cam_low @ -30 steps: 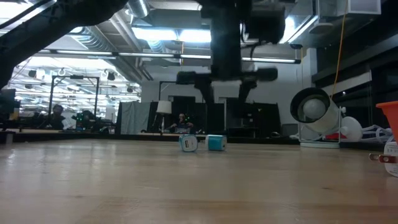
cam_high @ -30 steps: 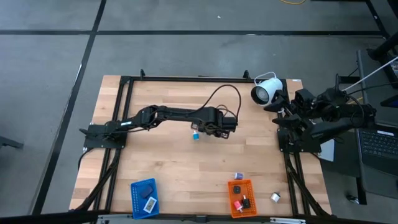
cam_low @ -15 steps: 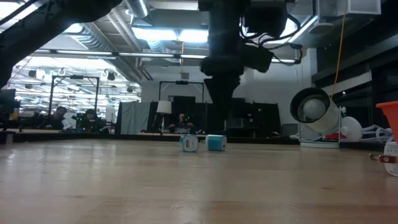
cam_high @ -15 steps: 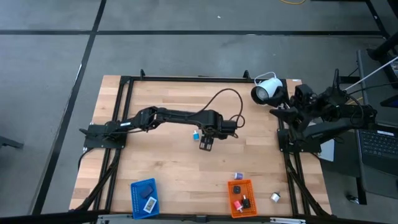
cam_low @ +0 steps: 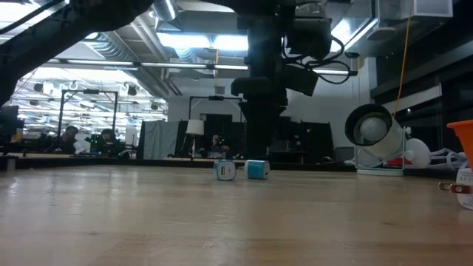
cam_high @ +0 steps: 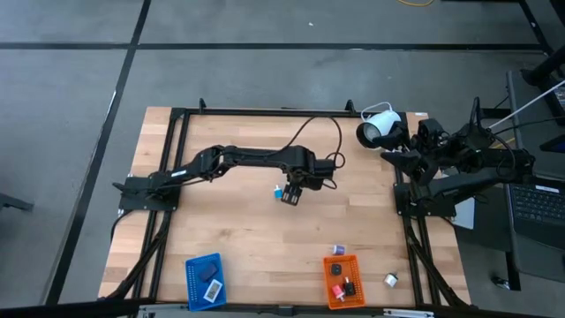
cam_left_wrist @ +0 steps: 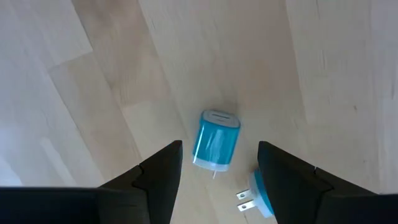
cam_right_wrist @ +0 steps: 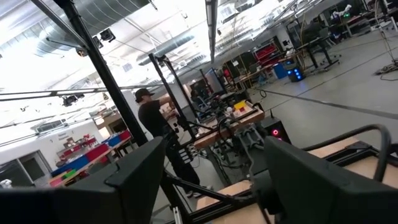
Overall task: Pick & Place Office items
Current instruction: Put the right blue charger adapter into the orange bin
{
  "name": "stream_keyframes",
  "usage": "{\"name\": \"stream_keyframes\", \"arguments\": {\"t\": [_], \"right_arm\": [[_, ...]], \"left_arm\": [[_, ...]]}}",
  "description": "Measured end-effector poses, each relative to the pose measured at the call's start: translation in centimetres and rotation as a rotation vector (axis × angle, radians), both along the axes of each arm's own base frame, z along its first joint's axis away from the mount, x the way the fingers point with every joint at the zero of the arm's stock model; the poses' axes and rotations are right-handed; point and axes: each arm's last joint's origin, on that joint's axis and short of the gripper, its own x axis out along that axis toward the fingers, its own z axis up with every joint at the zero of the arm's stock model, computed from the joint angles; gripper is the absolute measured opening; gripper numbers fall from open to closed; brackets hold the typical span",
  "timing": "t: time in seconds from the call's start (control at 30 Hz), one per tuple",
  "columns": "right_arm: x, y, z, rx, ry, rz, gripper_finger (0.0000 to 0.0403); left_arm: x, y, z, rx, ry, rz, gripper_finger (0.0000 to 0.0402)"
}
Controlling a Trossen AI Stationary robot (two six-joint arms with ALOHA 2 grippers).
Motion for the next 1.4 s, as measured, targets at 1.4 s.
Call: {"name": "stream_keyframes", "arguments": {"t": [1.4], "right_arm": [[0.0, -0.1, 0.0, 0.002, 0.003, -0.024, 0.0279]], "left_arm": [[1.1, 1.8, -5.9, -0.135, 0.079, 0.064, 0.0126]]}}
